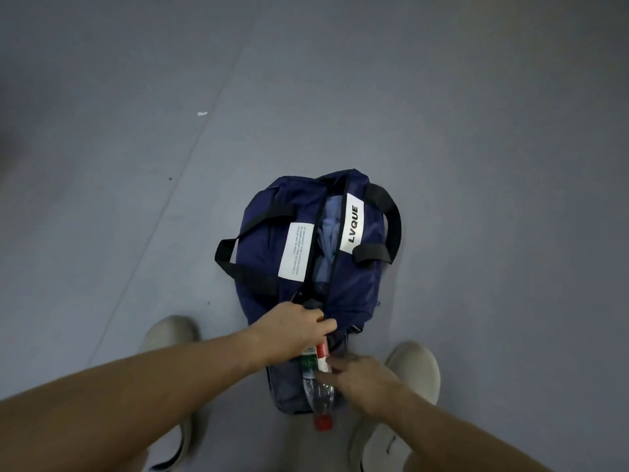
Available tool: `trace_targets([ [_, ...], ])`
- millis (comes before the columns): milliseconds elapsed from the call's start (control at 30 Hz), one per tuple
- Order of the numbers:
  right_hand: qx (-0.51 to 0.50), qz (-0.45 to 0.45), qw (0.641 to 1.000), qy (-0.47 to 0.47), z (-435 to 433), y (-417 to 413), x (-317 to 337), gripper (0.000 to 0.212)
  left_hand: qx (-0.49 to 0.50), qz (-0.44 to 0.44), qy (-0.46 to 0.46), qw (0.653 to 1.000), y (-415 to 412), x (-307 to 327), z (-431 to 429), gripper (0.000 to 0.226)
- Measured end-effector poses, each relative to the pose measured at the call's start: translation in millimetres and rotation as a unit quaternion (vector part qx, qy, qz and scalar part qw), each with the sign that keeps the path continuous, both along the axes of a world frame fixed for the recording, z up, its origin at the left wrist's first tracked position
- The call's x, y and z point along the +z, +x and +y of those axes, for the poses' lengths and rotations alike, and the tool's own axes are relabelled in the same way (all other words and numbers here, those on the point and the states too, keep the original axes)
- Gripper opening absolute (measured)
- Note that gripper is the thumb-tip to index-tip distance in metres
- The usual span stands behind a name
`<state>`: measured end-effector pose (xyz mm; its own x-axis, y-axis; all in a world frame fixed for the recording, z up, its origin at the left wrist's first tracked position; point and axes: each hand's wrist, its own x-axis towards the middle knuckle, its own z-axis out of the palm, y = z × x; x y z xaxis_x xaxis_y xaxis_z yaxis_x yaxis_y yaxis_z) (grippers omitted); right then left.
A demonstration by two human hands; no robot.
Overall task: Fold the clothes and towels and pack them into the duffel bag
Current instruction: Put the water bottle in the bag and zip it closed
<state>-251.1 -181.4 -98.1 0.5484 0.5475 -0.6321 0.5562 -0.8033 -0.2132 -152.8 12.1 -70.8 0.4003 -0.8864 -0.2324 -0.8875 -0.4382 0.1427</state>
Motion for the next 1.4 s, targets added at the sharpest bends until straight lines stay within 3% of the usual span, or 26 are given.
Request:
trace_targets([
  [100,0.066,-0.033,0.997,-0.024,2,-30,-30,0.065,0.032,0.002,0.012,0.999,-20,-19,17,0.059],
  [267,0.027,-0.007,1.000,0.005,24,-31,-53,0.088,0.128,-0.068,0.029,0.989,-17,-43,27,0.074],
  [367,0.007,-0.067,0.997,0.032,34,-31,-55,0.082,0.177,-0.065,0.029,0.982,-12,-51,21,0.082],
  [500,0.012,-0.072,0.997,0.009,37,-25,-71,0.086,0.219,-0.071,-0.001,0.973,1,-61,15,0.069],
  [833,-0.008,-0.113,0.989,0.098,38,-10,-88,0.099,0.249,-0.051,0.001,0.967,30,-90,5,0.037],
  [933,-0.047,-0.151,0.980,0.123,42,-11,-77,0.084,0.248,-0.042,-0.029,0.967,38,-81,10,0.029],
  [1000,-0.121,-0.162,0.966,0.160,48,-10,-66,0.071,0.262,-0.019,-0.086,0.961,44,-64,14,0.019],
  [1067,-0.220,-0.162,0.939,0.208,58,-6,-50,0.072,0.293,-0.004,-0.147,0.945,50,-44,16,0.015],
  [1200,-0.414,-0.141,0.864,0.247,71,17,-20,0.073,0.320,0.024,-0.173,0.931,57,1,13,0.012],
  [1400,-0.545,-0.174,0.784,0.241,81,63,4,0.045,0.341,0.061,-0.218,0.912,58,64,-1,0.010],
])
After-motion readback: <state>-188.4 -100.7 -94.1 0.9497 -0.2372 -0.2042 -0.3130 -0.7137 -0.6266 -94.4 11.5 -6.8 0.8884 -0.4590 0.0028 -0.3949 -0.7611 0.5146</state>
